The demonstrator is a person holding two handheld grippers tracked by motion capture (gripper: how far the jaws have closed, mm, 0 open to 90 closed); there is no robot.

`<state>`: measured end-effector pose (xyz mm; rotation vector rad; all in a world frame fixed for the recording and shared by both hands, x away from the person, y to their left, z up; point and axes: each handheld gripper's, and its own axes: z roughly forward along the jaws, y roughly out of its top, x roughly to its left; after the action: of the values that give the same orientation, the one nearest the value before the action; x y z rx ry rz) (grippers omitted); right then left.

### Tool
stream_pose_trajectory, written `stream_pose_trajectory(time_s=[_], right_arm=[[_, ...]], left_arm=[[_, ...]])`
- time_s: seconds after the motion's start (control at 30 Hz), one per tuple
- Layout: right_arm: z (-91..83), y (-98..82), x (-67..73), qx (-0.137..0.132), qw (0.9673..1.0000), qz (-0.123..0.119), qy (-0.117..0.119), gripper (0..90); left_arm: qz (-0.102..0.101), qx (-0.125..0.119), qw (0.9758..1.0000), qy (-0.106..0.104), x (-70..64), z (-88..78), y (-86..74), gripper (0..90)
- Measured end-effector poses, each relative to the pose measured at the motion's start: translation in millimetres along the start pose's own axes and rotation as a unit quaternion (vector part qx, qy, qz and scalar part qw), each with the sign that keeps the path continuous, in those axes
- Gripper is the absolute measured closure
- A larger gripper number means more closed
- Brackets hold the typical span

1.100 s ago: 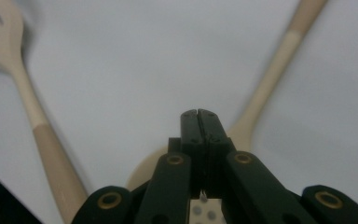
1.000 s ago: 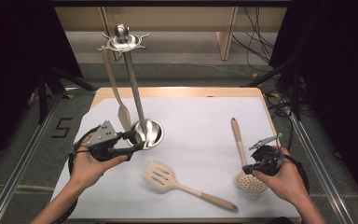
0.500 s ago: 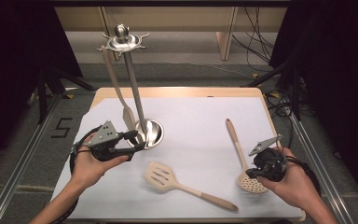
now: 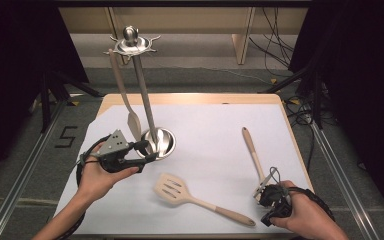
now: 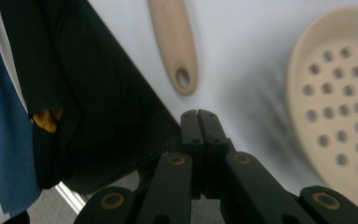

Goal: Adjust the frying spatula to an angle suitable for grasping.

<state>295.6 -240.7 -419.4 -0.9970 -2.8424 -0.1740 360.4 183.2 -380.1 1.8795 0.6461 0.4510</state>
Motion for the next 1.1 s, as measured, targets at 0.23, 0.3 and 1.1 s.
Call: stream_pose_trajectory(time_s=[0.23, 0.3, 1.1], right_arm=[[16.0, 4.5, 5.0, 0.058, 0.9982, -0.008, 0.016, 90.0], [18.8, 6.6, 6.4, 0.062, 0.9979, -0.008, 0.017, 90.0], [34.1, 22.9, 3.1, 0.065, 0.9974, -0.028, -0.008, 90.0]], left_arm=[[0.000, 0.003, 1.0000, 0.000, 0.8, 0.6, -1.3, 46.5], [0.000, 0.003, 1.0000, 0.000, 0.6, 0.5, -1.2, 46.5], [0.000, 0.007, 1.0000, -0.004, 0.2, 3.8, -3.7, 46.4]])
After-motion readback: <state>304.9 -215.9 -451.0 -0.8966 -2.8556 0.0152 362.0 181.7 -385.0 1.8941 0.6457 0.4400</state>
